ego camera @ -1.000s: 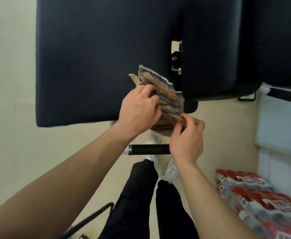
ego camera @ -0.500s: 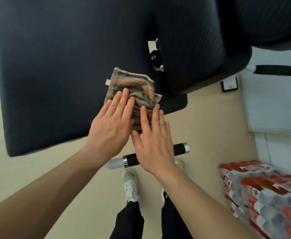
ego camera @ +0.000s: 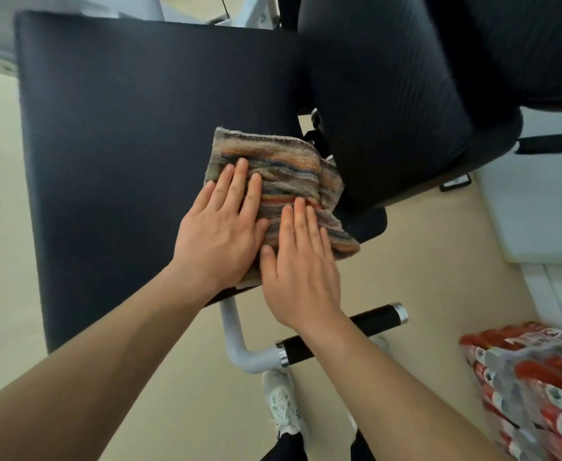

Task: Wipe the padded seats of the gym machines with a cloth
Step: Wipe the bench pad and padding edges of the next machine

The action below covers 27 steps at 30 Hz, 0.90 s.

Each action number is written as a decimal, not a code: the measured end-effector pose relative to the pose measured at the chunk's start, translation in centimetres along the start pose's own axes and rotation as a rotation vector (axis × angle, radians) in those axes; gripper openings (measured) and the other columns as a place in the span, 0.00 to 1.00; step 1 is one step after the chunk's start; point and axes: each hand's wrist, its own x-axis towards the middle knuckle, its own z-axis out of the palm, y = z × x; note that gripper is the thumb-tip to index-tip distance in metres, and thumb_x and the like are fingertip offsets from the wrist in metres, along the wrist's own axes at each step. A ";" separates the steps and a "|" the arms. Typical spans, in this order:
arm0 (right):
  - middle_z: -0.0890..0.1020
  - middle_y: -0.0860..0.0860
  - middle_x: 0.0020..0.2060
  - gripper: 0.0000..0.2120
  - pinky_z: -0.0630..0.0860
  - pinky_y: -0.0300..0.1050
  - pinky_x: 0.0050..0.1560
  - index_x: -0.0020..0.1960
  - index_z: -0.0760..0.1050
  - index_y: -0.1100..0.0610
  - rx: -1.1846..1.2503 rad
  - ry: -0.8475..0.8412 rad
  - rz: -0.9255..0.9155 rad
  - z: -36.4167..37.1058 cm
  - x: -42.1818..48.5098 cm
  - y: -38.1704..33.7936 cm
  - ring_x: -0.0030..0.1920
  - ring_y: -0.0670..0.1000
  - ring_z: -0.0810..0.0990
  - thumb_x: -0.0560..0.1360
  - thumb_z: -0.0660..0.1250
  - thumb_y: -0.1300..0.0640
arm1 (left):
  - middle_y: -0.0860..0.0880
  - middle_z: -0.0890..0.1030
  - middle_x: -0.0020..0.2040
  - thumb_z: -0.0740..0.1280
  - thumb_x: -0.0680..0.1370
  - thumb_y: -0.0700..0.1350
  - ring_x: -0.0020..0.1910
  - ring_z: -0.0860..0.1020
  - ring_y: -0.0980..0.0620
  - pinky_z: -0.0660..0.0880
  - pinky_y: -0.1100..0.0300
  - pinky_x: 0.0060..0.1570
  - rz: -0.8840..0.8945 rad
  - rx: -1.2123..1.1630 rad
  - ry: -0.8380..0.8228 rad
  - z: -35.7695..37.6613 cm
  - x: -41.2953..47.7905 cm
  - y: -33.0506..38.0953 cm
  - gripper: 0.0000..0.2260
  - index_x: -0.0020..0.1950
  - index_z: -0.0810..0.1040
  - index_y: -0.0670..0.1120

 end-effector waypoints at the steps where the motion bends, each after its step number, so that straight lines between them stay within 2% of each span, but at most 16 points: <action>1: 0.42 0.55 0.81 0.32 0.44 0.53 0.81 0.82 0.41 0.58 0.002 0.015 0.006 -0.3 1.7 0.0 0.81 0.52 0.40 0.83 0.44 0.46 | 0.40 0.49 0.81 0.42 0.85 0.57 0.81 0.50 0.43 0.50 0.47 0.78 -0.018 -0.011 0.001 -0.2 1.2 0.0 0.29 0.81 0.48 0.43; 3: 0.43 0.55 0.82 0.31 0.42 0.53 0.81 0.82 0.42 0.58 0.044 0.051 0.020 -1.3 5.8 0.0 0.81 0.52 0.41 0.83 0.44 0.47 | 0.41 0.48 0.82 0.41 0.84 0.58 0.81 0.48 0.44 0.49 0.48 0.78 -0.067 -0.047 0.022 -0.5 4.6 0.0 0.29 0.82 0.47 0.43; 6: 0.45 0.54 0.82 0.31 0.43 0.51 0.80 0.82 0.43 0.57 0.187 0.014 0.091 -3.8 11.7 0.0 0.81 0.52 0.45 0.83 0.45 0.46 | 0.42 0.48 0.82 0.45 0.84 0.57 0.81 0.48 0.44 0.49 0.48 0.78 -0.108 -0.094 0.037 -0.8 10.1 -1.1 0.29 0.82 0.48 0.44; 11: 0.59 0.58 0.78 0.36 0.63 0.55 0.72 0.81 0.51 0.57 0.462 0.032 0.304 -6.8 16.3 -1.5 0.75 0.62 0.64 0.77 0.60 0.51 | 0.40 0.46 0.82 0.53 0.82 0.56 0.81 0.47 0.42 0.48 0.48 0.78 -0.051 -0.042 0.005 -1.2 12.2 -2.1 0.33 0.82 0.46 0.43; 15: 0.68 0.62 0.71 0.33 0.68 0.57 0.66 0.77 0.58 0.61 0.192 0.124 0.279 -5.7 11.9 -2.1 0.68 0.63 0.71 0.79 0.56 0.43 | 0.39 0.41 0.81 0.49 0.80 0.62 0.81 0.43 0.42 0.47 0.47 0.79 -0.032 -0.034 -0.071 -1.5 7.8 -1.1 0.37 0.81 0.41 0.44; 17: 0.72 0.63 0.68 0.34 0.70 0.57 0.64 0.74 0.62 0.62 0.095 0.158 0.302 -5.6 11.0 -2.1 0.65 0.62 0.73 0.79 0.52 0.38 | 0.40 0.38 0.81 0.48 0.81 0.63 0.80 0.41 0.42 0.45 0.47 0.79 -0.017 -0.021 -0.100 -1.4 6.6 -0.7 0.37 0.81 0.38 0.45; 18: 0.73 0.62 0.67 0.34 0.71 0.57 0.63 0.73 0.64 0.62 0.126 0.157 0.322 -5.9 11.6 -2.1 0.65 0.62 0.74 0.79 0.52 0.37 | 0.40 0.38 0.81 0.48 0.82 0.61 0.80 0.40 0.43 0.45 0.47 0.79 -0.004 -0.016 -0.093 -1.3 6.7 -0.8 0.35 0.81 0.38 0.45; 21: 0.75 0.59 0.68 0.32 0.71 0.54 0.64 0.73 0.64 0.60 0.431 0.123 0.345 -6.9 15.2 -2.3 0.65 0.60 0.75 0.78 0.57 0.39 | 0.40 0.42 0.81 0.45 0.82 0.59 0.81 0.43 0.43 0.46 0.48 0.79 0.008 0.003 -0.035 -1.7 9.4 -2.0 0.33 0.82 0.41 0.45; 23: 0.75 0.58 0.69 0.32 0.70 0.53 0.65 0.75 0.62 0.58 0.559 0.129 0.338 -7.2 17.1 -2.5 0.67 0.60 0.74 0.78 0.58 0.40 | 0.41 0.43 0.82 0.47 0.82 0.60 0.81 0.44 0.44 0.46 0.48 0.79 -0.011 -0.001 -0.048 -2.1 12.0 -2.7 0.33 0.82 0.42 0.45; 25: 0.74 0.59 0.70 0.33 0.68 0.53 0.67 0.76 0.61 0.58 0.555 0.141 0.332 -6.8 17.6 -2.2 0.68 0.60 0.73 0.78 0.57 0.40 | 0.41 0.42 0.82 0.50 0.82 0.59 0.81 0.43 0.43 0.45 0.48 0.78 -0.017 0.013 -0.061 -2.3 13.5 -2.9 0.34 0.82 0.41 0.45; 27: 0.70 0.60 0.73 0.35 0.65 0.55 0.69 0.78 0.58 0.59 0.415 0.127 0.311 -6.1 16.4 -1.7 0.71 0.61 0.70 0.78 0.55 0.40 | 0.40 0.41 0.81 0.50 0.82 0.58 0.81 0.42 0.42 0.44 0.48 0.78 0.003 0.017 -0.066 -2.2 12.9 -2.6 0.34 0.82 0.41 0.44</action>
